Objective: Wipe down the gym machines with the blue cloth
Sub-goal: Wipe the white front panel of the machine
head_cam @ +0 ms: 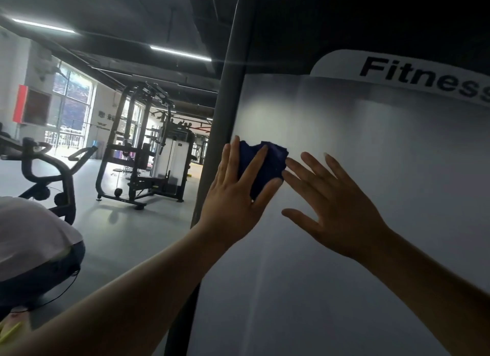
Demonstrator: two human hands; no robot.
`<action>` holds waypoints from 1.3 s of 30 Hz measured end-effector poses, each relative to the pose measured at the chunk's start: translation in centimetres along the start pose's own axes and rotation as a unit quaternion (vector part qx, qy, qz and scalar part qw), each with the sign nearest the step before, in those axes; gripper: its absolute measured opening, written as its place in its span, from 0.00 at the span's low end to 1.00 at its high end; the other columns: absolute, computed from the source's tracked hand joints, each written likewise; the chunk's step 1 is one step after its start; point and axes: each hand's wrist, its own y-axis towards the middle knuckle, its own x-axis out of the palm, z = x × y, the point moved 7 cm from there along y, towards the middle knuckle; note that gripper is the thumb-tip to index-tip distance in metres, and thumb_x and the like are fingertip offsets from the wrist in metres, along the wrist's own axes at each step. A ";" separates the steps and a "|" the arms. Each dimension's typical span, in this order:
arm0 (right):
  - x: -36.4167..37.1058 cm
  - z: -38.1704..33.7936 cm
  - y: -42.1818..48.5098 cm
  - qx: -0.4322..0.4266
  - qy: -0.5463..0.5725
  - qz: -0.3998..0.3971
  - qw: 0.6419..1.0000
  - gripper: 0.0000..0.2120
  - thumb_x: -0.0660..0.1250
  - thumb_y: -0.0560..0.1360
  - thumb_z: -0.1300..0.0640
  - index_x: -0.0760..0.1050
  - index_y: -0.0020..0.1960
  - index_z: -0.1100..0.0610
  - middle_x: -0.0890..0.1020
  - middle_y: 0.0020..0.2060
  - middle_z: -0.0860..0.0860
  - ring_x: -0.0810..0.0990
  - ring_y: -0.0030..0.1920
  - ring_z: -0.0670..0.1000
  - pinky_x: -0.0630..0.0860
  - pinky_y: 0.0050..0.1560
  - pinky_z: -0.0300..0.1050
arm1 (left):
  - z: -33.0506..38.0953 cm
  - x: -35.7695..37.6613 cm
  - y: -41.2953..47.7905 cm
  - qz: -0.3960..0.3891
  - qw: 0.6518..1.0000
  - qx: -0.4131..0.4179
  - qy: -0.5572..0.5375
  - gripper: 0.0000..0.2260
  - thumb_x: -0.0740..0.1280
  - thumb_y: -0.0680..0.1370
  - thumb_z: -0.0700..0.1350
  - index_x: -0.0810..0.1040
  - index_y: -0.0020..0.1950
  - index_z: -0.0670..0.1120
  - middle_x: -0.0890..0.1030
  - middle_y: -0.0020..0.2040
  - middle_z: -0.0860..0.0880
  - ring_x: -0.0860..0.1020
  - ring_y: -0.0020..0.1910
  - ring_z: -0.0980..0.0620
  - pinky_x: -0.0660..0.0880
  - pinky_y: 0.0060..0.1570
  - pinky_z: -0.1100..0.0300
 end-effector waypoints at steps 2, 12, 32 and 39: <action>0.0 0.2 -0.1 0.014 0.010 0.005 1.000 0.36 0.56 0.87 0.34 0.59 0.87 0.55 0.58 0.87 0.51 0.53 0.87 0.52 0.56 0.85 0.63 | -0.1 0.1 1.1 0.016 1.000 -0.006 -0.007 0.30 0.49 0.86 0.70 0.47 0.88 0.67 0.34 0.88 0.57 0.36 0.88 0.50 0.52 0.85 0.42; 0.0 0.2 -1.0 -0.015 0.001 0.025 1.000 0.34 0.58 0.88 0.37 0.61 0.87 0.55 0.56 0.87 0.51 0.51 0.88 0.52 0.54 0.86 0.61 | -4.7 1.3 -4.0 0.008 0.999 -0.039 -0.012 0.29 0.49 0.87 0.66 0.40 0.86 0.70 0.34 0.88 0.58 0.39 0.88 0.51 0.59 0.84 0.36; 0.1 -0.3 -1.8 -0.019 0.002 0.072 0.997 0.31 0.60 0.88 0.41 0.64 0.85 0.55 0.59 0.87 0.52 0.55 0.87 0.55 0.57 0.84 0.64 | -6.4 0.7 -1.7 0.062 0.992 -0.082 -0.074 0.27 0.49 0.90 0.61 0.49 0.90 0.61 0.47 0.89 0.61 0.42 0.88 0.59 0.49 0.87 0.47; -0.1 -0.3 -1.7 -0.023 0.003 0.068 0.997 0.30 0.61 0.88 0.42 0.65 0.85 0.55 0.59 0.87 0.52 0.55 0.87 0.55 0.58 0.84 0.65 | -8.9 1.1 -3.6 0.047 0.984 -0.138 -0.107 0.30 0.47 0.88 0.66 0.48 0.89 0.61 0.46 0.90 0.59 0.45 0.88 0.58 0.52 0.87 0.49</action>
